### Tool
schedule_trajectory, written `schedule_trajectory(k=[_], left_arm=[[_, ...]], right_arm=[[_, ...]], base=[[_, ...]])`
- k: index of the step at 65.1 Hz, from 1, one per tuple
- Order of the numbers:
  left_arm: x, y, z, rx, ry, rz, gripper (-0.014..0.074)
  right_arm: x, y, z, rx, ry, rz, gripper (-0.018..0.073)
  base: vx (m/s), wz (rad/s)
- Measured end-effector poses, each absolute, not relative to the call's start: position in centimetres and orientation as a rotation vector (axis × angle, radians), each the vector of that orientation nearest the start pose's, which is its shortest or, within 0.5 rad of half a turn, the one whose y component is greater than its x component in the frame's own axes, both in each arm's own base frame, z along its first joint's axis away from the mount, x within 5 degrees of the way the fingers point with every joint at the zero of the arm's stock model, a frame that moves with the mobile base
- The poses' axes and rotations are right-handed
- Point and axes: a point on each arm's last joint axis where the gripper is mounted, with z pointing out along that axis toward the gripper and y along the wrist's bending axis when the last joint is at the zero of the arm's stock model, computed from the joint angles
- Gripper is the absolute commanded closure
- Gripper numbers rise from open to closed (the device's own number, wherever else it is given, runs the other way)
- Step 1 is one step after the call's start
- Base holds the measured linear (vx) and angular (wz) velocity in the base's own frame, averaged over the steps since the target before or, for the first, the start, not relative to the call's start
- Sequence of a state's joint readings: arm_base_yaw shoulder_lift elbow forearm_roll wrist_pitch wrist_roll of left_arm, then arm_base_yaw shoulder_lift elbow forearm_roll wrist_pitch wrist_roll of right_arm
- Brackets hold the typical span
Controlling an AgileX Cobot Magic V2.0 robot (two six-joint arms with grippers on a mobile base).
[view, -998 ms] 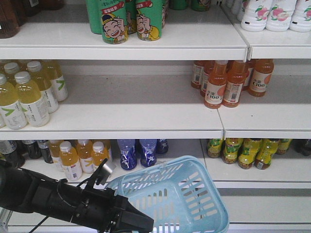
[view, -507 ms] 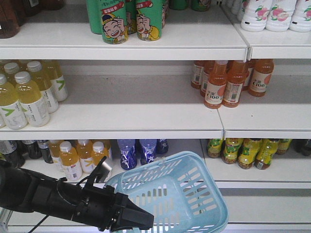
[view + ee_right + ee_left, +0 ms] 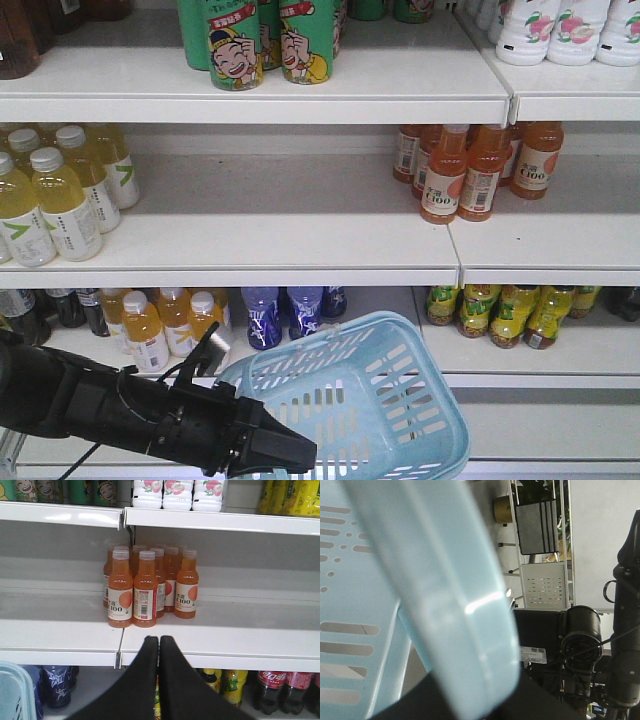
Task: Place coke in basket with both arms
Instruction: 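Hold the basket in the left gripper and turn the base away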
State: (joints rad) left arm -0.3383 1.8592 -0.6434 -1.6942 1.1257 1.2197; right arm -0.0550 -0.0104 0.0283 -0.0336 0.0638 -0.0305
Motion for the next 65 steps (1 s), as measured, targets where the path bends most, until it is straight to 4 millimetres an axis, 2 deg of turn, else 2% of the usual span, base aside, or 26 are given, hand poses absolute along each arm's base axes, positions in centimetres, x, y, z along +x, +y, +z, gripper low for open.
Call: schedule_trajectory(k=[37, 65], left_arm=[[22.81, -16.65, 13.47, 0.189, 2.524, -1.771, 0.0604], [22.81, -16.65, 13.47, 0.190, 2.524, -1.770, 0.0604]], right_arm=[[5.67, -0.33, 19.84, -0.005, 1.566, -0.095, 0.0568], [5.67, -0.33, 19.84, -0.005, 1.566, -0.095, 0.0568]], base=[[-0.01, -0.04], [-0.04, -0.23]])
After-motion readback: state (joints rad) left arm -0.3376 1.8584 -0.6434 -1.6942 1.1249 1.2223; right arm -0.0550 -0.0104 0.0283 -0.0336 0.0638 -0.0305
